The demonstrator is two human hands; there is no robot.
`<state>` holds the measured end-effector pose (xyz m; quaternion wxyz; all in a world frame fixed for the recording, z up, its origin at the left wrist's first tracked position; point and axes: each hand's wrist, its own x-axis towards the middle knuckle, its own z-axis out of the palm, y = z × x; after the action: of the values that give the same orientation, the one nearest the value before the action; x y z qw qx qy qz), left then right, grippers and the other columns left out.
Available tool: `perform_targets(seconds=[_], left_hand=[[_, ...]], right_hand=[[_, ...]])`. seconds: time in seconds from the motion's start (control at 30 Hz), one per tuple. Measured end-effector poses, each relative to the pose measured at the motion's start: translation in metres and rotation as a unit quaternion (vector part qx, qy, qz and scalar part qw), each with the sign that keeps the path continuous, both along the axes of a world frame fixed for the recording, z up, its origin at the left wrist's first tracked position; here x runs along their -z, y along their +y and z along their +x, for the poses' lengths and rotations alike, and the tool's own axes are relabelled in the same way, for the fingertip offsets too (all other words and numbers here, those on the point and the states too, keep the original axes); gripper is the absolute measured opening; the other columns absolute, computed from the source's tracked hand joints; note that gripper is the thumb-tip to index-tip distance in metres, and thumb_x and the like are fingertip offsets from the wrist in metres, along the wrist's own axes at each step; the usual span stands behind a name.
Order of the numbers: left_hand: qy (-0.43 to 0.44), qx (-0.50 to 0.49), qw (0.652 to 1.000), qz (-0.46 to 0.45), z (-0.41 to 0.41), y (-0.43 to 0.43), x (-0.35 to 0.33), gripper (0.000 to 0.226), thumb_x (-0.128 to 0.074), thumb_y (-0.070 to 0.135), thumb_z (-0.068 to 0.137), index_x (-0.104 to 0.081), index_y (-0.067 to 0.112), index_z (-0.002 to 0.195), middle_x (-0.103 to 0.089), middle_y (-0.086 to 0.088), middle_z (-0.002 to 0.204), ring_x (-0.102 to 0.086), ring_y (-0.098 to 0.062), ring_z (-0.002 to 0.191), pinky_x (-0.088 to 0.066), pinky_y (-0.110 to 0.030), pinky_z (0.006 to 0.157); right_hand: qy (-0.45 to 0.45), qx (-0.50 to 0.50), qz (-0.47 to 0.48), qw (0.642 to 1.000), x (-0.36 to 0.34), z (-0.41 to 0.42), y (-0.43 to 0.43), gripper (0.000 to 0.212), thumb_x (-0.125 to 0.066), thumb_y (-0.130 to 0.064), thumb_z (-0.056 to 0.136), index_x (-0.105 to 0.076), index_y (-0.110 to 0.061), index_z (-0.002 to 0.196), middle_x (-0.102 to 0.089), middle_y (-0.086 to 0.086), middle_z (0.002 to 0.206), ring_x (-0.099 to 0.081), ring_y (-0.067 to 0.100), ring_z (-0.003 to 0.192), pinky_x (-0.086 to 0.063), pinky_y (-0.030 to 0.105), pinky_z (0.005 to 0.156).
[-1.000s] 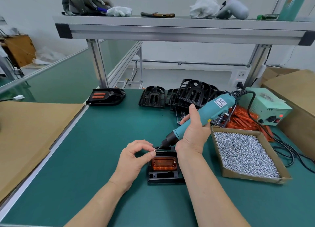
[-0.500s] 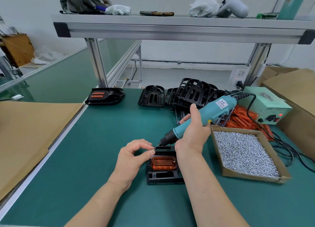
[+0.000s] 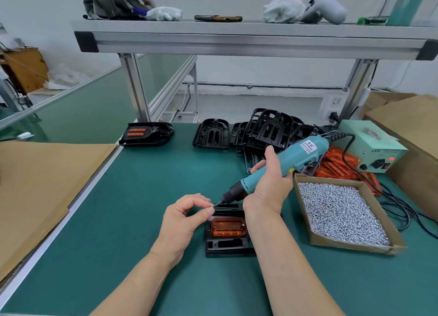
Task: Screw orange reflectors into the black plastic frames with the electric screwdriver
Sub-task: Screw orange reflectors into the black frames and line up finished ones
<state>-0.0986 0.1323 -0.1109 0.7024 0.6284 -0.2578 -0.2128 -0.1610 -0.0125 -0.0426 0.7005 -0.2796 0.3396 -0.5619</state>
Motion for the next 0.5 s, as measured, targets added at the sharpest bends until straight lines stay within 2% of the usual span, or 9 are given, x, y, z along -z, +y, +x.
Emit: perform_targets(seconds=[0.2,0.5], left_hand=[[-0.026,-0.001,0.999,0.022,0.001,-0.001,0.006,0.014,-0.078,-0.005,0.077,-0.075,0.008,0.074,-0.075,-0.007,0.096,-0.06,-0.01,0.118,-0.041,-0.034,0.108],[-0.031,0.0,0.998,0.052,0.001,0.0,0.008,0.021,-0.079,-0.003,0.077,-0.078,0.017,0.072,-0.076,-0.008,0.1,-0.064,-0.006,0.112,-0.045,-0.038,0.107]], right_hand=[[0.011,-0.001,-0.006,1.0,0.004,0.003,0.002,0.02,-0.075,-0.029,0.086,-0.057,-0.021,0.09,-0.052,-0.005,0.054,-0.049,0.008,0.049,-0.047,0.017,0.05],[0.009,-0.013,-0.065,0.998,0.001,0.006,0.01,0.019,-0.074,-0.025,0.086,-0.056,-0.02,0.084,-0.053,-0.002,0.055,-0.048,0.012,0.048,-0.044,0.02,0.05]])
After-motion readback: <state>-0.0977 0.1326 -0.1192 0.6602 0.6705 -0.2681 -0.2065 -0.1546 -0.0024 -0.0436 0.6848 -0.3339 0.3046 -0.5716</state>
